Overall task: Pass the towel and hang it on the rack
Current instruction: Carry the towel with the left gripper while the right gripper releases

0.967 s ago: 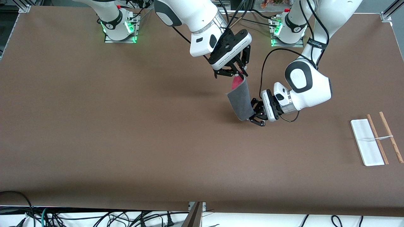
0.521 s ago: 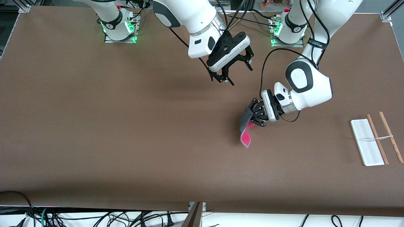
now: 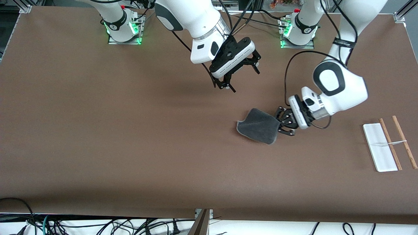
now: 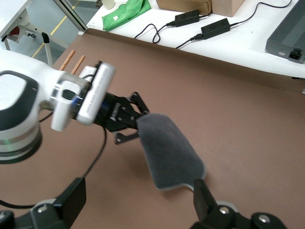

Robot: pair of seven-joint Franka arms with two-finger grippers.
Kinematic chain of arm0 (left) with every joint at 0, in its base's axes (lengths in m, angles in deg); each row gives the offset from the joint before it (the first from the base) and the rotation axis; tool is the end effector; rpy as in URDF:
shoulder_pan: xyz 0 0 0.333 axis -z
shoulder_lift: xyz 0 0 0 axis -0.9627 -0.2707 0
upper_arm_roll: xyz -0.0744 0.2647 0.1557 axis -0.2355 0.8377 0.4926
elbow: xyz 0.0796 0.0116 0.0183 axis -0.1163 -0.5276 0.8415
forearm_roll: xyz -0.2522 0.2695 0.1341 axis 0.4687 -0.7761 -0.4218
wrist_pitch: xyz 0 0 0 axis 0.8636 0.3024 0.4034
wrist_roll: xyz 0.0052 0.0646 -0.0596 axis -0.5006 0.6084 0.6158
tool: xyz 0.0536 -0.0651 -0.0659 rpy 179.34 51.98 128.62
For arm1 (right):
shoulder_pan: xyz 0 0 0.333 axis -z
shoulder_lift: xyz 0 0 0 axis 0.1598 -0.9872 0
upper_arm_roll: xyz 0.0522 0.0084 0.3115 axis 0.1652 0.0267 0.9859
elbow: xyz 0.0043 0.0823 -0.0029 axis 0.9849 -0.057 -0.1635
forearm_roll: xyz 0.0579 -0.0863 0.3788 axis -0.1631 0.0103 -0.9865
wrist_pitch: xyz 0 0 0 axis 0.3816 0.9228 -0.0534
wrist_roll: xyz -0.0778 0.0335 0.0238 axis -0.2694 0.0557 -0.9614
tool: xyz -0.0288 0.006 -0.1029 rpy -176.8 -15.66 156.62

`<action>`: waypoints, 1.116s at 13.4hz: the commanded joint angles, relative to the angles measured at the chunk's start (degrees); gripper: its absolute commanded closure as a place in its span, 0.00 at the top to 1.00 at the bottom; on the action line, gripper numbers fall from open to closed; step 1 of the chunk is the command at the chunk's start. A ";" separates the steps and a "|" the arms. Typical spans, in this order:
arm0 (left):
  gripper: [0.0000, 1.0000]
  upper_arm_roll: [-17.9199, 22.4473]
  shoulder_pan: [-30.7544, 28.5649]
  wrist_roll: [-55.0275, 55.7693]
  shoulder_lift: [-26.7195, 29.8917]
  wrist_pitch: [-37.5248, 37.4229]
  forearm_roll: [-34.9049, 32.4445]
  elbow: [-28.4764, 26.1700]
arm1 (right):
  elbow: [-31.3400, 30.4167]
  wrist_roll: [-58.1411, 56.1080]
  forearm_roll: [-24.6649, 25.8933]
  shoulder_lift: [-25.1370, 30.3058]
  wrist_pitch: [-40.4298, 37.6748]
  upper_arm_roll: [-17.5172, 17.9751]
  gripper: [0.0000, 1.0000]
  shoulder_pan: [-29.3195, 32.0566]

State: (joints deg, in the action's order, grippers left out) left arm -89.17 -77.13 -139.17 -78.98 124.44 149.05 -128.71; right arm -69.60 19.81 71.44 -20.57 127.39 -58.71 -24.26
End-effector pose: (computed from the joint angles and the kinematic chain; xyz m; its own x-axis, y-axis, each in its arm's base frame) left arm 0.6065 -0.1153 0.3170 0.2290 -0.6377 0.7354 -0.9422 -0.3352 0.0027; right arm 0.5136 0.5487 0.5760 0.8001 0.2984 0.5203 0.5173 -0.7824 -0.3467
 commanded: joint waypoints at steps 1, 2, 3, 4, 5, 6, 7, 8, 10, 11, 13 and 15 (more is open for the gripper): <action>0.00 2.05 -2.87 -0.98 2.94 -0.95 -5.22 -1.75 | -2.55 -0.44 -0.48 2.15 -1.01 0.38 1.00 2.51; 0.00 3.19 -3.66 -0.98 3.12 -2.26 -6.55 -1.49 | -6.23 -0.52 -0.39 4.69 -1.01 0.38 1.00 4.17; 0.00 4.51 -4.36 -1.06 3.29 -3.66 -7.61 -1.14 | -10.62 -0.70 -0.39 7.50 -1.01 0.38 1.00 6.53; 0.00 6.35 -4.89 -1.06 3.64 -4.55 -9.79 -0.96 | -14.75 -0.79 -0.39 10.22 -0.93 0.38 1.00 9.17; 0.00 8.37 -5.16 -1.06 3.73 -5.08 -12.86 -0.79 | -18.01 -0.87 -0.39 12.43 -1.10 0.38 1.00 11.46; 0.00 10.48 -5.51 -1.15 3.56 -6.56 -15.50 0.35 | -21.26 -1.40 -0.39 14.36 -2.32 0.38 1.00 14.35; 0.00 12.76 -5.77 -1.15 2.95 -8.84 -17.53 2.27 | -22.60 -4.10 -0.39 15.51 -5.38 0.38 1.00 17.08; 0.00 14.61 -6.39 -1.24 1.72 -11.21 -19.72 5.16 | -22.44 -8.22 -0.39 16.13 -10.28 0.29 1.00 19.63; 0.00 18.04 -6.83 -1.24 -0.13 -15.00 -24.82 10.97 | -22.35 -14.56 -0.31 18.06 -18.03 -1.28 1.00 23.24; 0.00 19.80 -6.83 -1.24 -0.74 -16.41 -26.32 12.64 | -22.35 -18.24 -0.30 18.68 -21.37 -3.99 1.00 23.43; 0.00 22.61 -7.62 -1.41 -1.88 -19.40 -28.17 15.63 | -22.35 -25.01 -0.39 18.87 -25.78 -9.44 1.00 23.43; 0.00 22.80 -11.82 -1.42 -6.08 -24.56 -31.16 23.08 | -22.44 -26.36 -0.39 20.00 -27.72 -14.45 1.00 23.87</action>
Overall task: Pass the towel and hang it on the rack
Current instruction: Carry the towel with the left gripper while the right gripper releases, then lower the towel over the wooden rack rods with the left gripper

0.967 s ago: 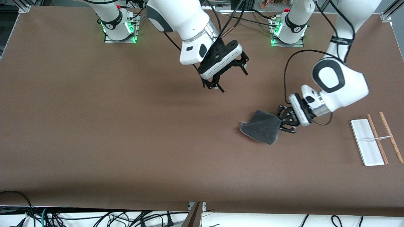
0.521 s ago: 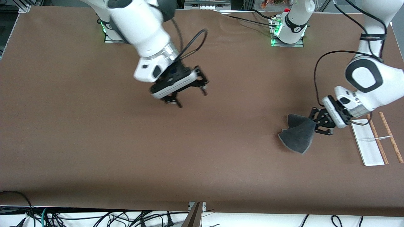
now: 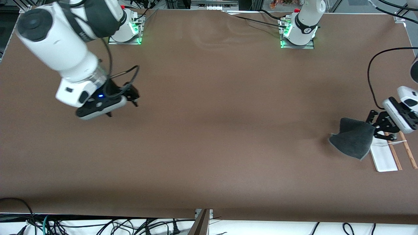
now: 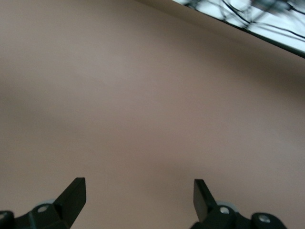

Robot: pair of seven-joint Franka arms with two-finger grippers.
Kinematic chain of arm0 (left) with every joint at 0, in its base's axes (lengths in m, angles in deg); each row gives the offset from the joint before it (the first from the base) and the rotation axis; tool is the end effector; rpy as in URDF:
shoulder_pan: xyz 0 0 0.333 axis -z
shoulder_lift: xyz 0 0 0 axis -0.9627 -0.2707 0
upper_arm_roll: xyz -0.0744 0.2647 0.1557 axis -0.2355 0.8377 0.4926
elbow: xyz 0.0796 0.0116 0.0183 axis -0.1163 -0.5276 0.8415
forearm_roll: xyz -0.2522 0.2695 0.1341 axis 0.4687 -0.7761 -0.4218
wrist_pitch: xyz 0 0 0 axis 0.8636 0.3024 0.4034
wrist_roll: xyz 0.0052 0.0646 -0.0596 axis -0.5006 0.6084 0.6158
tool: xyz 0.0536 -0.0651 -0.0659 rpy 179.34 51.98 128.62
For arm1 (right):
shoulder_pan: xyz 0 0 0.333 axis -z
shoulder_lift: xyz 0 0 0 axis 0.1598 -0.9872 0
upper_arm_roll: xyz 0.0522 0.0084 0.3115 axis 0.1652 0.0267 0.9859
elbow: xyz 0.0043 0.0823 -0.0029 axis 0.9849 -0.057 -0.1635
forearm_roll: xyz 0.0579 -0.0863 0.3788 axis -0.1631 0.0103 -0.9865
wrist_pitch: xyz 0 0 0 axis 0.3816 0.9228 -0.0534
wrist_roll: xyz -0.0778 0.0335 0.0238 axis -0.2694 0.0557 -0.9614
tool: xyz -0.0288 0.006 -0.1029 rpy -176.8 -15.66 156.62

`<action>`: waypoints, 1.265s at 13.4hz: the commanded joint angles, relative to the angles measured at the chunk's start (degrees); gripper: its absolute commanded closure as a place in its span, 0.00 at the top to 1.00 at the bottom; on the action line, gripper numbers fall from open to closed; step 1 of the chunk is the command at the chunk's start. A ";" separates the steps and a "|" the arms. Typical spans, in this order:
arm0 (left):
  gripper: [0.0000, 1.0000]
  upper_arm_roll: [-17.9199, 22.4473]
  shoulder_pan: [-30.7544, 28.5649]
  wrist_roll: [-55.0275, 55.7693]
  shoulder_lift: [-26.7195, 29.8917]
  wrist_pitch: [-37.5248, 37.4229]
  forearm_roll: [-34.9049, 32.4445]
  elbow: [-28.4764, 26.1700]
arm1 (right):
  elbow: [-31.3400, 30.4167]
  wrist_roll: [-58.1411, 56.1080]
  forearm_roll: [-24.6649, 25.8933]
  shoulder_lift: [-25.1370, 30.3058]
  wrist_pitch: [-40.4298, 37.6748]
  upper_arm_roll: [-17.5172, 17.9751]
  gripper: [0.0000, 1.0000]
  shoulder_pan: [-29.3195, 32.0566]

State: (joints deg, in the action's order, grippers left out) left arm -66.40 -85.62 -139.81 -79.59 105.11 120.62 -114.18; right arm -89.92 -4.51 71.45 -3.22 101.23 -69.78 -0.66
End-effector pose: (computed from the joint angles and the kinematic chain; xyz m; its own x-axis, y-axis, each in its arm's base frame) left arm 0.6241 0.1901 0.3950 0.2441 -0.8583 0.4514 -0.9379 -0.3272 -0.1150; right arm 0.6162 0.1870 0.5392 0.9187 0.3726 0.1312 0.3766 -0.9264 -0.0061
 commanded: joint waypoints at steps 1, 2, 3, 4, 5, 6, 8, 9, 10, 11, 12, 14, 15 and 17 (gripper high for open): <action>0.00 0.04 -4.66 -0.86 -8.72 -8.83 -3.97 13.82 | -2.03 -1.70 -0.40 3.27 -3.31 -4.79 1.00 0.88; 0.00 0.04 -5.81 -1.73 -11.19 -11.39 -4.68 17.70 | -2.03 -1.69 -0.40 3.53 -4.20 -6.11 1.00 1.76; 0.00 0.04 -6.51 -3.74 -12.44 -12.02 -4.68 19.74 | -2.03 -1.96 -0.31 4.23 -5.86 -6.91 1.00 2.20; 0.00 0.04 -6.87 -5.59 -12.71 -12.03 -4.60 20.02 | -2.03 -1.96 -0.31 4.59 -7.27 -7.61 1.00 2.90; 0.00 0.04 -7.13 -6.56 -12.71 -12.03 -4.60 20.02 | -2.12 -1.52 -0.22 5.81 -7.55 -8.75 1.00 3.52; 0.00 0.04 -8.18 -7.18 -12.71 -12.03 -4.68 20.11 | -1.94 -1.95 -0.22 6.52 -7.29 -10.42 1.00 4.31; 0.00 0.30 -8.63 -9.29 -12.71 -12.03 -4.68 20.20 | -2.29 -2.13 -0.22 8.11 -7.90 -12.19 1.00 5.63; 0.00 0.74 -9.41 -10.34 -12.80 -11.94 -4.68 20.20 | -2.12 -2.13 0.22 8.54 -9.29 -12.54 1.00 6.59; 0.00 0.91 -10.12 -11.22 -13.32 -11.94 -4.77 20.37 | -1.59 -2.05 0.65 8.98 -10.87 -12.63 1.00 6.69; 0.00 0.92 -11.17 -12.71 -14.11 -11.94 -4.68 21.59 | -1.50 -2.13 1.62 9.86 -13.06 -12.63 1.00 6.69; 0.00 0.92 -11.87 -14.47 -14.81 -11.94 -4.68 22.56 | -1.24 -1.96 1.63 10.21 -16.04 -12.63 1.00 6.78; 0.00 0.92 -13.28 -16.32 -15.43 -11.94 -4.68 23.01 | -0.89 -1.69 2.50 11.09 -18.87 -12.89 1.00 7.13; 0.00 0.92 -14.07 -17.29 -15.78 -11.85 -4.68 23.10 | -1.15 -1.78 2.85 11.09 -19.41 -12.89 1.00 7.13; 0.00 0.92 -15.74 -19.75 -16.49 -11.68 -4.68 23.36 | -0.98 -1.52 2.68 11.09 -21.33 -12.98 1.00 7.30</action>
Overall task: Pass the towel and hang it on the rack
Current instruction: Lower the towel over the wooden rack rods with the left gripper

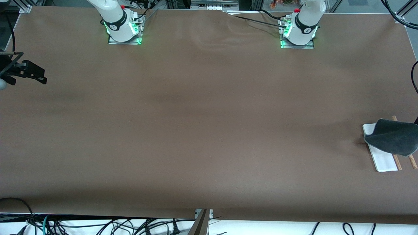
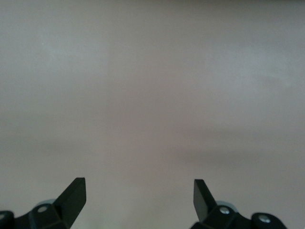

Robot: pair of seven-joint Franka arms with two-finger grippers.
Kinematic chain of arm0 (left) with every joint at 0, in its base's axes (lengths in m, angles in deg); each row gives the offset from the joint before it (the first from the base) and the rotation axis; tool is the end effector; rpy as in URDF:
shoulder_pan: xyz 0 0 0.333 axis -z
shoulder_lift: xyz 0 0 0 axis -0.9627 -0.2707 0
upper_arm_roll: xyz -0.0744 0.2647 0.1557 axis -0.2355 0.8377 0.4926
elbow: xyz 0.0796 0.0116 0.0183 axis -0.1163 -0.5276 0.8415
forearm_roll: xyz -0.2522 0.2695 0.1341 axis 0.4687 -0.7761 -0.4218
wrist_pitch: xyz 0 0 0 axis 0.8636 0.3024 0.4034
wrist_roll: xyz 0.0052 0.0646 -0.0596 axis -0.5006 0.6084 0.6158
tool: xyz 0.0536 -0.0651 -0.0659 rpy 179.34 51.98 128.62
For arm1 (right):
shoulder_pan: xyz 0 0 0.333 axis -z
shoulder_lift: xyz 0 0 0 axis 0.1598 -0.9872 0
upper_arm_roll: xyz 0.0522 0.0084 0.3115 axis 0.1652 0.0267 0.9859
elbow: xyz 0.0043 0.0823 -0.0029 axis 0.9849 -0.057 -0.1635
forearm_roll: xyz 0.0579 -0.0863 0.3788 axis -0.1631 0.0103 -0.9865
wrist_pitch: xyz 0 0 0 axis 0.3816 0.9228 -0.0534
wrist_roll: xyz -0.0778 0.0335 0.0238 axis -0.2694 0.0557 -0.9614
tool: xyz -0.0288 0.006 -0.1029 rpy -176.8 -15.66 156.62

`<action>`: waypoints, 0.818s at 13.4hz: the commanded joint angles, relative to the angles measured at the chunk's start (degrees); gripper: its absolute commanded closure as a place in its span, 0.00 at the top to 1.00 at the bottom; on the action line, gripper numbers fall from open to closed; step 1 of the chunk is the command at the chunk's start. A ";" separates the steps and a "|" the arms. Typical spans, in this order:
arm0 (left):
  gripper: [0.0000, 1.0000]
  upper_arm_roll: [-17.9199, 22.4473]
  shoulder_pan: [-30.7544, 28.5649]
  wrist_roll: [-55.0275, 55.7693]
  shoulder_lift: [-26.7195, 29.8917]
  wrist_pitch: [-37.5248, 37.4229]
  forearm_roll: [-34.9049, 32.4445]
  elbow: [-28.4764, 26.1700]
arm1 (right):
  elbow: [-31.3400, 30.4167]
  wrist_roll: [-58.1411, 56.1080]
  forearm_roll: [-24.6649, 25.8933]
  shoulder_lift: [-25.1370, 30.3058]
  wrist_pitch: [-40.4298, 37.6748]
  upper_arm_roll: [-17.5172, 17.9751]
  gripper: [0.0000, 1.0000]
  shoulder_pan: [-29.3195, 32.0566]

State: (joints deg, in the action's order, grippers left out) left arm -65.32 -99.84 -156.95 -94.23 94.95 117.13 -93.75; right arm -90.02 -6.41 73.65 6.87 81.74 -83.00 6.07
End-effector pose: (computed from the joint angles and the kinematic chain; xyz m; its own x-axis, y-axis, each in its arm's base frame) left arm 0.6173 0.3638 0.3745 0.1098 -0.9229 0.3689 -0.9668 -0.1854 -0.1760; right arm 0.5658 -0.0264 0.6128 0.9966 0.0709 -0.0431 0.0731 -0.9959 0.0529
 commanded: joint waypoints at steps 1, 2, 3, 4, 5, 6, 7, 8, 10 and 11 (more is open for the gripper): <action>0.00 -0.16 -2.31 -3.66 -1.85 -1.43 -1.19 3.02 | -0.96 0.12 -0.14 0.66 -1.52 0.23 1.00 1.45; 0.00 -0.16 -3.10 -4.71 -1.94 -1.43 -1.19 3.54 | -0.88 -0.32 -0.14 0.39 -1.25 0.23 1.00 1.80; 0.00 -0.16 -3.89 -6.29 -1.94 -1.43 -1.19 3.72 | -0.79 -0.41 0.29 0.31 -1.25 0.32 1.00 1.81; 0.00 -0.16 -4.77 -7.52 -2.02 -1.43 -1.19 3.72 | -0.70 -0.06 0.30 0.30 -1.34 0.49 1.00 1.72; 0.00 -0.16 -5.74 -8.41 -2.55 -1.43 -1.19 3.72 | -0.61 -0.06 0.30 0.30 -1.51 0.58 1.00 1.63; 0.00 -0.16 -6.44 -9.37 -2.99 -1.43 -1.19 3.72 | -0.53 -0.15 0.30 0.22 -1.77 0.58 1.00 1.54; 0.00 -0.16 -7.41 -10.16 -3.86 -1.34 -1.01 3.81 | -0.52 -0.32 0.12 0.04 -1.86 0.58 1.00 1.54; 0.00 -0.16 -7.94 -10.96 -4.57 -1.08 -0.84 3.99 | -0.44 -0.41 -0.14 -0.05 -1.86 0.58 1.00 1.54; 0.00 -0.16 -8.38 -12.19 -6.23 -0.55 -0.57 5.03 | 1.40 -0.41 -0.14 -0.75 -2.13 0.67 1.00 1.28; 0.00 -0.16 -8.73 -12.63 -6.85 -0.29 -0.57 5.65 | 1.84 -0.32 0.03 -0.92 -2.04 0.84 1.00 1.19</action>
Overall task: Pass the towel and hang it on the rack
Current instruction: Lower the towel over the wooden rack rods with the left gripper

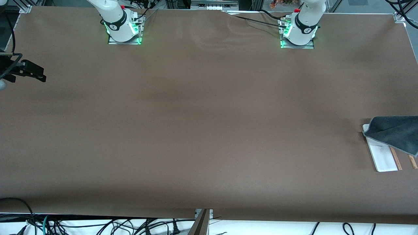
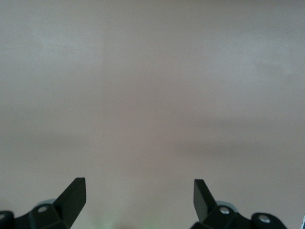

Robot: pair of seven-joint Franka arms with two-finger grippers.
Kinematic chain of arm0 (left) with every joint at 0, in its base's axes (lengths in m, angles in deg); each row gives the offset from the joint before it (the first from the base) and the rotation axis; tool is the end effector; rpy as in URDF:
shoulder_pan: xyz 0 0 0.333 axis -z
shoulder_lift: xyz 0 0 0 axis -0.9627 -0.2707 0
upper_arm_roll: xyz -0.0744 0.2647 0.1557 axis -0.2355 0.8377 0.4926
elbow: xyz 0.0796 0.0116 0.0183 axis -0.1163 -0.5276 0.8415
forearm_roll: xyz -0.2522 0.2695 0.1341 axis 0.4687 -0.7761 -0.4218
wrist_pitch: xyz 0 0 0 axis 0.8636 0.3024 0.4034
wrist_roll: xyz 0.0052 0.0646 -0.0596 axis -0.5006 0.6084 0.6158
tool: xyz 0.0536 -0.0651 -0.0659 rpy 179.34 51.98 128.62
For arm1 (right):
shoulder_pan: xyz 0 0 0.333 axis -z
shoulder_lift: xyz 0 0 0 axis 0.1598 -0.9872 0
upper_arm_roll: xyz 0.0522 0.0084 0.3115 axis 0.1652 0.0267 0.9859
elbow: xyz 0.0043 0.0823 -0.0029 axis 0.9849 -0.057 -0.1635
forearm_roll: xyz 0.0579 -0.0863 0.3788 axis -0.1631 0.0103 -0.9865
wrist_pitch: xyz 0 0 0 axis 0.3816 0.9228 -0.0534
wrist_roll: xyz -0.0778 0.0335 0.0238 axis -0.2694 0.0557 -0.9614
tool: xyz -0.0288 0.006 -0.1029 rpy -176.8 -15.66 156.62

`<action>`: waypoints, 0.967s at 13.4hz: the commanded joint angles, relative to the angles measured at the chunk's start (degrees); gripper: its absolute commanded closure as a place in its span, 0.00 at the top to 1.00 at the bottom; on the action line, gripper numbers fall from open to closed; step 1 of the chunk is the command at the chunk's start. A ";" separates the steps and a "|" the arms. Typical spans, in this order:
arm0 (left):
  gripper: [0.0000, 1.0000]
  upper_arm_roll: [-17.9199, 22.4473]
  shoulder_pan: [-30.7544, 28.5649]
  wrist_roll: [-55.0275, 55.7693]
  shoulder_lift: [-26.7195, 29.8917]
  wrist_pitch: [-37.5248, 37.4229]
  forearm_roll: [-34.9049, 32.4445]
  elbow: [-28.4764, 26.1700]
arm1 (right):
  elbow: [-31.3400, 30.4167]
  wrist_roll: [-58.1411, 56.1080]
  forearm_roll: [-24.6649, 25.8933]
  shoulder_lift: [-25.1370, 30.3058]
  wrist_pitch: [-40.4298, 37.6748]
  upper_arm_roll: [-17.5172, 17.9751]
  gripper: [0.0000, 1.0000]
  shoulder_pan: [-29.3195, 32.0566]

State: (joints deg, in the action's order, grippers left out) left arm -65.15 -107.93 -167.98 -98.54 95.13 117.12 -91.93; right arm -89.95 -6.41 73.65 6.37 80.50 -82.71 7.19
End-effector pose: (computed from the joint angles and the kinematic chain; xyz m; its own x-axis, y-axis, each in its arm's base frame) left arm 0.5658 0.4524 0.3356 0.0693 -0.9372 0.3417 -0.9681 -0.1459 -0.2038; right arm 0.5654 -0.0345 0.6067 0.9959 0.0552 -0.0720 0.0589 -0.9970 0.0501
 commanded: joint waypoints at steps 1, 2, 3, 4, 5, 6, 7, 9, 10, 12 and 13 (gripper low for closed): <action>0.00 -0.42 -1.08 -2.39 -3.08 0.05 -0.48 4.18 | 1.87 -0.32 0.13 -0.43 -0.80 0.56 1.00 -0.02; 0.00 -0.43 -1.17 -2.83 -3.26 0.93 -0.39 4.19 | 1.87 -0.41 0.04 -0.43 -0.80 0.56 1.00 0.07; 0.00 -0.43 -1.17 -3.27 -3.43 1.37 -0.39 4.19 | 1.87 -0.41 0.04 -0.43 -0.80 0.56 1.00 0.07; 0.00 -0.43 -1.17 -3.45 -3.61 1.64 -0.30 4.19 | 1.87 -0.41 0.13 -0.52 -0.71 0.56 1.00 -0.02; 0.00 -0.43 -1.17 -3.36 -3.87 1.72 -0.30 4.27 | 1.87 -0.41 0.13 -0.52 -0.71 0.64 1.00 -0.02; 0.00 -0.43 -1.17 -3.45 -4.05 2.77 -0.30 4.27 | 1.87 -0.41 0.04 -0.52 -0.71 0.64 1.00 -0.02; 0.00 -0.43 -1.17 -3.45 -4.22 3.48 -0.30 4.27 | 1.87 -0.41 0.04 -0.52 -0.71 0.64 1.00 -0.10; 0.00 -0.51 -1.17 -3.36 -4.31 3.66 -0.22 5.06 | 1.87 -0.41 -0.05 -0.52 -0.62 0.64 1.00 -0.11; 0.00 -0.51 -0.91 -3.28 -4.66 3.66 -0.22 5.76 | 1.87 -0.41 -0.05 -0.52 -0.62 0.73 1.00 -0.11; 0.00 -0.60 -0.47 -2.93 -4.75 3.66 -0.22 6.56 | 1.87 -0.41 -0.05 -0.52 -0.27 0.73 1.00 -0.11; 0.00 -0.69 -0.38 -2.84 -4.75 3.75 0.05 6.65 | 1.87 -0.41 -0.05 -0.52 -0.27 0.73 1.00 -0.11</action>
State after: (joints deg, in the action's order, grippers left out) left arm -65.65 -108.38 -170.27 -101.99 99.02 117.12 -87.81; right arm -89.44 -6.41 73.65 6.33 80.59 -82.19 6.99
